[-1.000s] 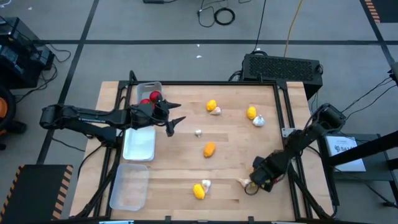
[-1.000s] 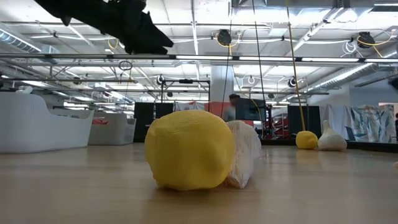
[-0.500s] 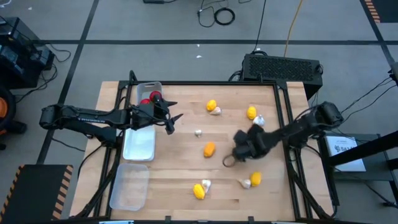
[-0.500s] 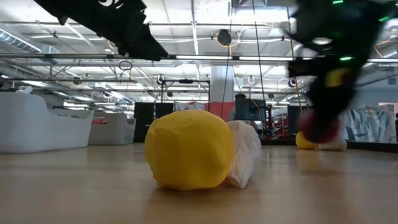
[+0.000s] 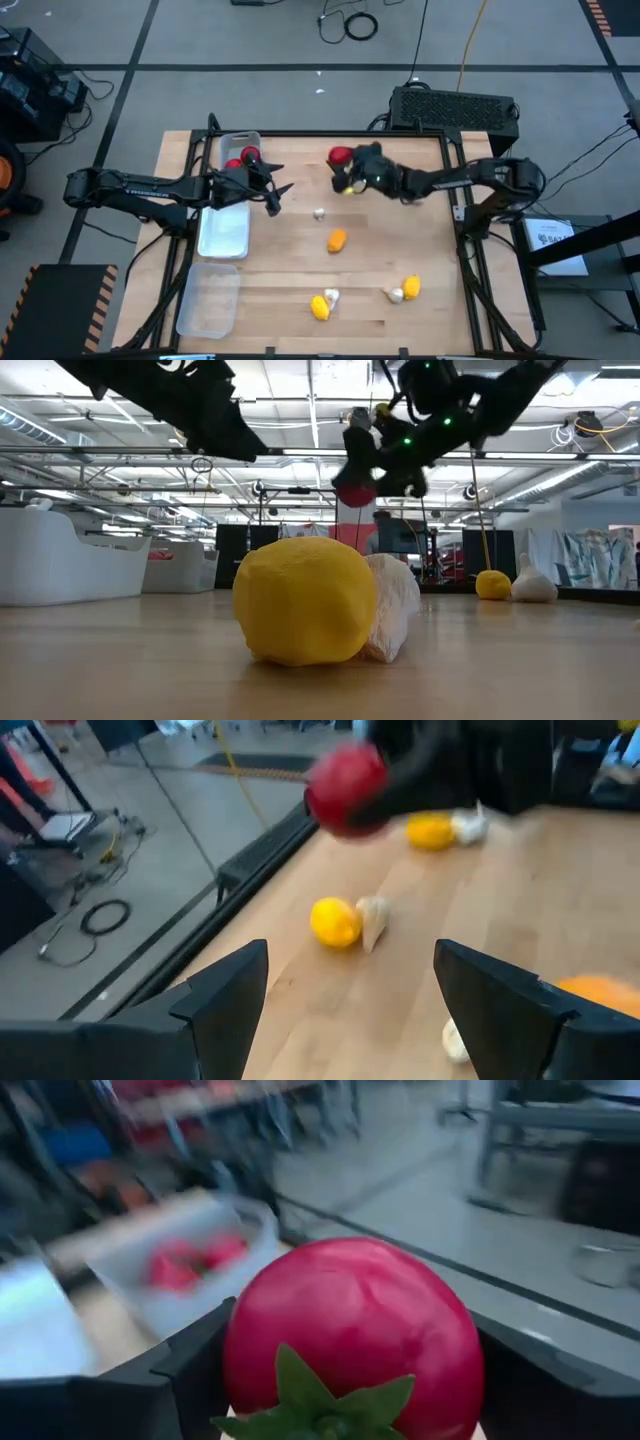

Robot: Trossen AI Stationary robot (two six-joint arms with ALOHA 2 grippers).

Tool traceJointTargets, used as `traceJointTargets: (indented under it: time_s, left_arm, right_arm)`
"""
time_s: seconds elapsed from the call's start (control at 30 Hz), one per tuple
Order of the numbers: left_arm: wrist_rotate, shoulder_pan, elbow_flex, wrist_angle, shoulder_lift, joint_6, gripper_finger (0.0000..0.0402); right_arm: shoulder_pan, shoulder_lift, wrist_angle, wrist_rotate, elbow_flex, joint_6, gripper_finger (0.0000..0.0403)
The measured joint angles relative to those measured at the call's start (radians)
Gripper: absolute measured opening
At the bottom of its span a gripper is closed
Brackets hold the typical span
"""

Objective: Sort produce into baskets
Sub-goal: Put the tomato into the gray bin

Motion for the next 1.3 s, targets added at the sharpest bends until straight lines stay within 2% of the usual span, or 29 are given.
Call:
traceJointTargets:
  time_s: [0.13, 0.3, 0.4, 0.5, 0.57, 0.73, 0.9, 1.1, 1.17, 1.3]
  left_arm:
    - [-0.032, -0.006, 0.000, -0.101, 0.000, -0.045, 0.0293]
    - [-0.079, -0.025, 0.000, -0.185, -0.001, -0.092, 0.0293]
    - [-0.233, -0.045, 0.000, -0.298, -0.026, -0.157, 0.0293]
    - [-0.415, -0.068, 0.000, -0.497, -0.065, -0.285, 0.0293]
    - [-0.495, -0.082, 0.000, -0.623, -0.095, -0.390, 0.0293]
    - [-0.580, -0.105, 0.000, -0.843, -0.165, -0.586, 0.0293]
    - [-0.677, -0.085, 0.000, -0.896, -0.233, -0.651, 0.0293]
    - [-0.659, -0.026, 0.003, -0.895, -0.326, -0.620, 0.0293]
    - [-0.629, -0.017, 0.004, -0.895, -0.347, -0.620, 0.0293]
    - [-0.589, -0.015, 0.004, -0.893, -0.370, -0.620, 0.0293]
  right_arm:
    - [-0.062, 0.116, 0.205, -0.114, 0.032, 0.061, 0.0309]
    - [-0.089, 0.317, 0.235, -0.272, 0.233, 0.080, 0.0309]
    - [-0.090, 0.424, 0.160, -0.295, 0.402, 0.080, 0.0309]
    - [-0.092, 0.546, 0.037, -0.296, 0.591, 0.066, 0.0309]
    - [-0.097, 0.622, -0.035, -0.308, 0.717, 0.062, 0.0309]
    - [-0.098, 0.815, -0.100, -0.439, 1.034, 0.087, 0.0309]
    - [-0.087, 0.994, -0.160, -0.453, 1.310, 0.129, 0.0309]
    - [-0.082, 1.161, -0.123, -0.449, 1.538, 0.183, 0.0309]
    - [-0.082, 1.178, -0.055, -0.419, 1.522, 0.200, 0.0309]
    - [-0.083, 1.189, -0.041, -0.397, 1.520, 0.220, 0.0309]
